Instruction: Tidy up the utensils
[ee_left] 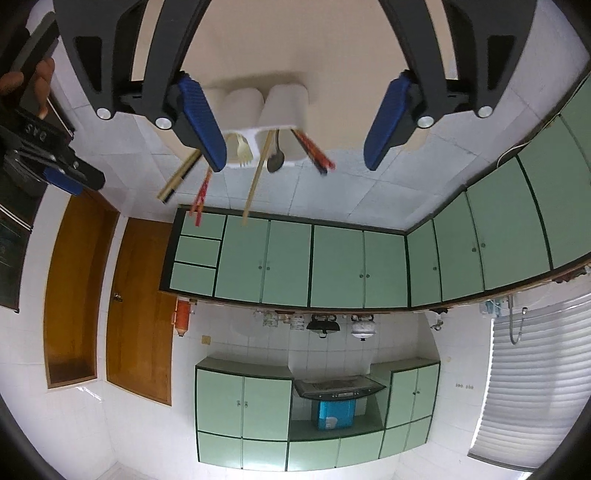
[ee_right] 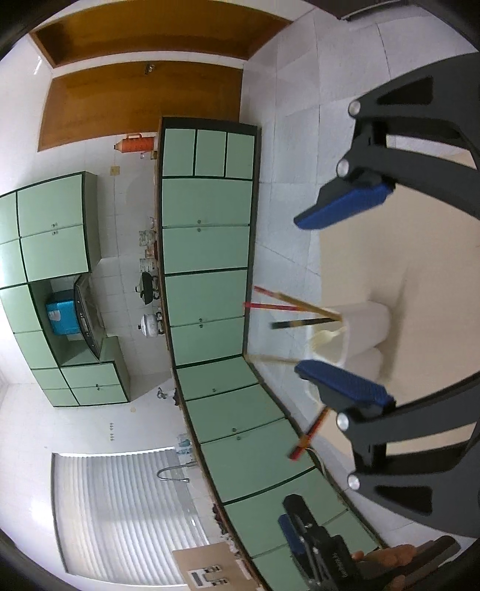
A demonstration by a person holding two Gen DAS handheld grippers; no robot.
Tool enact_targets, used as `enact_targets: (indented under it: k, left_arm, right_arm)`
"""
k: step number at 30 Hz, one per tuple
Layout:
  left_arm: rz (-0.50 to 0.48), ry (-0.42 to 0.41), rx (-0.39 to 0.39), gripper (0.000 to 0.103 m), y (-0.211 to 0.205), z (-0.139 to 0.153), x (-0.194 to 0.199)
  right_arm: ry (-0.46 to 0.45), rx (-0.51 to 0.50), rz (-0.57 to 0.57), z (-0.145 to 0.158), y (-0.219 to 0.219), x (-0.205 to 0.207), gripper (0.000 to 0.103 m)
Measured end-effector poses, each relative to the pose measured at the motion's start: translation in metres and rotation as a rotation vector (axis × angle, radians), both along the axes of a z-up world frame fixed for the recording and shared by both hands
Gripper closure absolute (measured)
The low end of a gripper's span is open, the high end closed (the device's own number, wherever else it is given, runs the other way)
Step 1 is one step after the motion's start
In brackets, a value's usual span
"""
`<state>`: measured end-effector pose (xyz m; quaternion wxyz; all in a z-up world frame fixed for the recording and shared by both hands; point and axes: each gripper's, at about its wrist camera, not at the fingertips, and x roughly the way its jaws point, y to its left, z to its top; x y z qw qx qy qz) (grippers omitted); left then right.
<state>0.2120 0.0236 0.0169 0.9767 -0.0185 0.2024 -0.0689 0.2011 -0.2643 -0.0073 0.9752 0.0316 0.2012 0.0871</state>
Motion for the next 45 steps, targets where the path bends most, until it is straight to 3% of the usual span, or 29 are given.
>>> enact_targets:
  k: [11, 17, 31, 45]
  left_arm:
    - [0.013, 0.022, -0.005, 0.009, -0.006, -0.012, -0.062]
    - [0.010, 0.009, -0.023, 0.006, -0.004, -0.005, -0.085]
    - [0.011, -0.064, 0.025, 0.006, -0.016, 0.025, -0.129]
    - [0.010, -0.120, 0.039, 0.006, -0.022, 0.040, -0.159]
  right_arm:
    - [0.070, -0.023, 0.034, -0.017, 0.010, -0.071, 0.006]
    - [0.057, -0.007, 0.031, -0.004, 0.007, -0.091, 0.005]
    - [-0.021, -0.020, 0.104, 0.041, 0.020, -0.127, 0.005]
    - [-0.066, -0.020, 0.123, 0.063, 0.019, -0.149, 0.005]
